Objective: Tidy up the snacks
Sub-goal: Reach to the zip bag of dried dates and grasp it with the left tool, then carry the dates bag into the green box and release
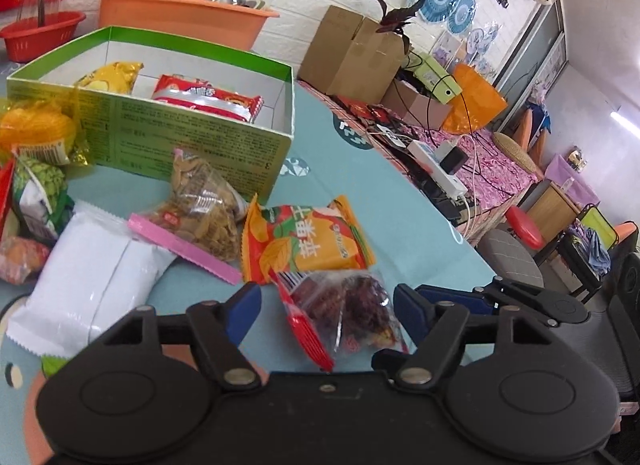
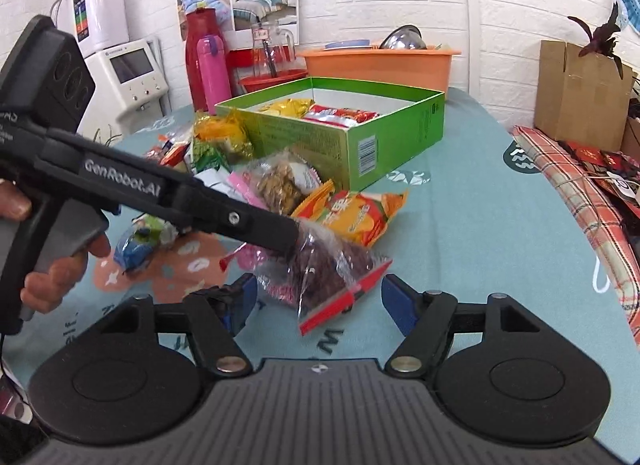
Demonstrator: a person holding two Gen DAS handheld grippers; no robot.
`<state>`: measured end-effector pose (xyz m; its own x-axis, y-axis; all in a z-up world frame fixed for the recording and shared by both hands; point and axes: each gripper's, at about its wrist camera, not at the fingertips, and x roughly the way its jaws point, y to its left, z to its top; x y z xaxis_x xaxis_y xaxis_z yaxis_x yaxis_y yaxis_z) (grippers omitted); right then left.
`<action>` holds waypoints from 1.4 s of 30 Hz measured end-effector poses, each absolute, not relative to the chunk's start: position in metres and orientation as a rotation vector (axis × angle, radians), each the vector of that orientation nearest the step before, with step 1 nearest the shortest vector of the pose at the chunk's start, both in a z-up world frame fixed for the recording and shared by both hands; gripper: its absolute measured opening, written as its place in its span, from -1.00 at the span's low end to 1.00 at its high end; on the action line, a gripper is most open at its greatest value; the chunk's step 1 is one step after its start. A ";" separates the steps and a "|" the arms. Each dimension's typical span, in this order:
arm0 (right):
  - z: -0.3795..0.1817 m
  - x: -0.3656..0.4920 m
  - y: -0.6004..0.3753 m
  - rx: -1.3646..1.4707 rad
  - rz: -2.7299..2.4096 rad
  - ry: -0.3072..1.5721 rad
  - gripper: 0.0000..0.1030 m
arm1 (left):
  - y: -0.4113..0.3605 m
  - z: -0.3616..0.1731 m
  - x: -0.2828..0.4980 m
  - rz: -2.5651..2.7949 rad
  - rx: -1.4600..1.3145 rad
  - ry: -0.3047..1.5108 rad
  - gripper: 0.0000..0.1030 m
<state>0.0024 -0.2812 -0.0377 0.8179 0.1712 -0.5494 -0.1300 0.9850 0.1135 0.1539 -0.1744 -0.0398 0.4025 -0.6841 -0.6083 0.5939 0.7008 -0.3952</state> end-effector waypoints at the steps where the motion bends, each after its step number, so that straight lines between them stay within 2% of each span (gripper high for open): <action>1: -0.038 0.008 -0.283 0.082 0.159 0.591 1.00 | -0.175 -0.041 0.158 -0.816 -0.137 0.838 1.00; 4: -0.044 0.021 -0.288 0.125 0.171 0.606 0.96 | -0.179 -0.046 0.166 -0.852 -0.160 0.867 0.96; 5: -0.045 0.023 -0.288 0.133 0.161 0.606 0.85 | -0.180 -0.046 0.167 -0.845 -0.148 0.852 0.82; 6: -0.045 0.024 -0.288 0.125 0.146 0.599 0.48 | -0.181 -0.045 0.167 -0.829 -0.126 0.842 0.44; 8: -0.043 0.024 -0.289 0.129 0.140 0.588 0.32 | -0.180 -0.045 0.169 -0.833 -0.130 0.848 0.39; 10: -0.042 0.023 -0.291 0.132 0.156 0.586 0.04 | -0.179 -0.045 0.168 -0.835 -0.132 0.849 0.35; 12: -0.041 0.020 -0.289 0.112 0.158 0.585 -0.05 | -0.180 -0.044 0.165 -0.835 -0.123 0.843 0.29; 16: -0.028 0.010 -0.284 0.105 0.159 0.553 -0.63 | -0.177 -0.036 0.154 -0.837 -0.119 0.826 0.21; 18: -0.017 0.005 -0.283 0.096 0.166 0.510 -0.82 | -0.175 -0.026 0.150 -0.848 -0.123 0.811 0.20; 20: -0.003 0.003 -0.282 0.078 0.171 0.465 -0.88 | -0.174 -0.015 0.148 -0.855 -0.124 0.784 0.18; 21: 0.003 0.004 -0.281 0.078 0.188 0.446 -1.00 | -0.175 -0.010 0.148 -0.869 -0.132 0.774 0.22; 24: 0.017 0.011 -0.278 0.032 0.192 0.403 -1.00 | -0.174 0.005 0.153 -0.857 -0.128 0.727 0.26; 26: 0.019 0.018 -0.282 0.024 0.190 0.412 -0.86 | -0.174 0.008 0.157 -0.846 -0.106 0.725 0.34; 27: 0.017 0.021 -0.286 0.036 0.197 0.437 -0.40 | -0.174 0.005 0.159 -0.850 -0.094 0.741 0.39; 28: 0.013 0.021 -0.289 0.045 0.184 0.465 0.37 | -0.172 0.001 0.161 -0.846 -0.090 0.757 0.47; 29: 0.007 0.019 -0.292 0.048 0.170 0.490 0.83 | -0.171 -0.004 0.162 -0.839 -0.085 0.771 0.77; 30: 0.000 0.015 -0.294 0.049 0.155 0.502 1.00 | -0.169 -0.009 0.163 -0.830 -0.086 0.782 1.00; 37: -0.043 0.017 -0.294 0.108 0.165 0.646 1.00 | -0.166 -0.042 0.170 -0.800 -0.086 0.861 1.00; 42: -0.052 0.029 -0.284 0.129 0.216 0.653 1.00 | -0.159 -0.050 0.170 -0.811 -0.114 0.881 1.00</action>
